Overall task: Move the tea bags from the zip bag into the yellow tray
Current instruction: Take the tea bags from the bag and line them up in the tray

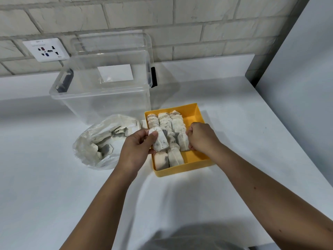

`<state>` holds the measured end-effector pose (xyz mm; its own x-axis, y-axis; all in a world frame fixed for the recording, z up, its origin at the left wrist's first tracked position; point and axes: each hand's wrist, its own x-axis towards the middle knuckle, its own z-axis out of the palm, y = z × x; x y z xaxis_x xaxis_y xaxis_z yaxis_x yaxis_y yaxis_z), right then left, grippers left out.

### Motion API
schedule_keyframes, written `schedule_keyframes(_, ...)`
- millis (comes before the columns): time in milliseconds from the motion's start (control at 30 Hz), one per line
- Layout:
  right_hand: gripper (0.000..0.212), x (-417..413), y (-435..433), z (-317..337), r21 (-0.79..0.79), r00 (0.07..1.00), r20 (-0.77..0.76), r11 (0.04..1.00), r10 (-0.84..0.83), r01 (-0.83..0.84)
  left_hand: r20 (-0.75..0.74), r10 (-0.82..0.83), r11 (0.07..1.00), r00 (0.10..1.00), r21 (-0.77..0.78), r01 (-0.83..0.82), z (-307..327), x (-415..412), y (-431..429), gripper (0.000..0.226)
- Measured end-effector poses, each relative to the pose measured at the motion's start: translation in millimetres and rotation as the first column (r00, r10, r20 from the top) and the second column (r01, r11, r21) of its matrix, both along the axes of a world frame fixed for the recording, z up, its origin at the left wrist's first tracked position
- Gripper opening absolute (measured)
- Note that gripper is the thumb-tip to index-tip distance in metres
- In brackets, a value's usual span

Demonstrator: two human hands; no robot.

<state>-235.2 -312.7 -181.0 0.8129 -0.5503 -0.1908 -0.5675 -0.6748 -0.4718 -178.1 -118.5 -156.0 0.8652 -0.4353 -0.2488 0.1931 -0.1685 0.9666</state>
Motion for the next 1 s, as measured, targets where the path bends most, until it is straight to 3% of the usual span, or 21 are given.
schedule_keyframes(200, 0.022, 7.0, -0.3, -6.7, -0.041, 0.998, 0.034, 0.998, -0.053, 0.054, 0.016, 0.001, 1.0, 1.0, 0.006, -0.001, -1.5, -0.7, -0.4, 0.012)
schedule_keyframes(500, 0.02, -2.4, 5.9, 10.0, -0.085, 0.986, 0.164, 0.996, 0.031, -0.018, 0.01, -0.01, 1.0, 1.0, -0.002, 0.01, 0.5, 0.4, 1.1, 0.013)
schedule_keyframes(567, 0.019, -9.4, 10.9, 28.3, 0.129, 0.958, 0.284, 0.989, 0.027, -0.066, 0.013, -0.028, 1.0, 1.0, -0.005, 0.029, 2.2, 1.0, 1.4, 0.013)
schedule_keyframes(633, 0.018, -16.5, 15.9, 46.0, 0.473, 0.946, 0.325, 0.868, -0.013, -0.15, 0.015, -0.06, 0.998, 0.998, -0.012, 0.06, 3.8, 1.6, 0.5, 0.013)
schedule_keyframes(700, 0.016, -19.7, 18.1, 56.4, 0.579, 0.95, 0.312, 0.788, 0.022, -0.209, 0.019, -0.091, 0.996, 0.996, -0.019, 0.092, 6.4, 0.9, -1.9, 0.014)
schedule_keyframes(900, 0.006, -21.7, 12.3, 64.6, 0.42, 0.93, 0.358, 0.876, 0.079, -0.236, 0.062, -0.121, 0.992, 0.991, 0.035, 0.119, 10.7, 0.7, -8.5, 0.016)
schedule_keyframes(1000, 0.009, -28.2, -1.2, 67.5, 0.256, 0.944, 0.305, 0.945, 0.122, -0.205, 0.12, -0.06, 0.995, 0.991, 0.089, 0.05, 9.8, 3.5, -5.4, 0.008)
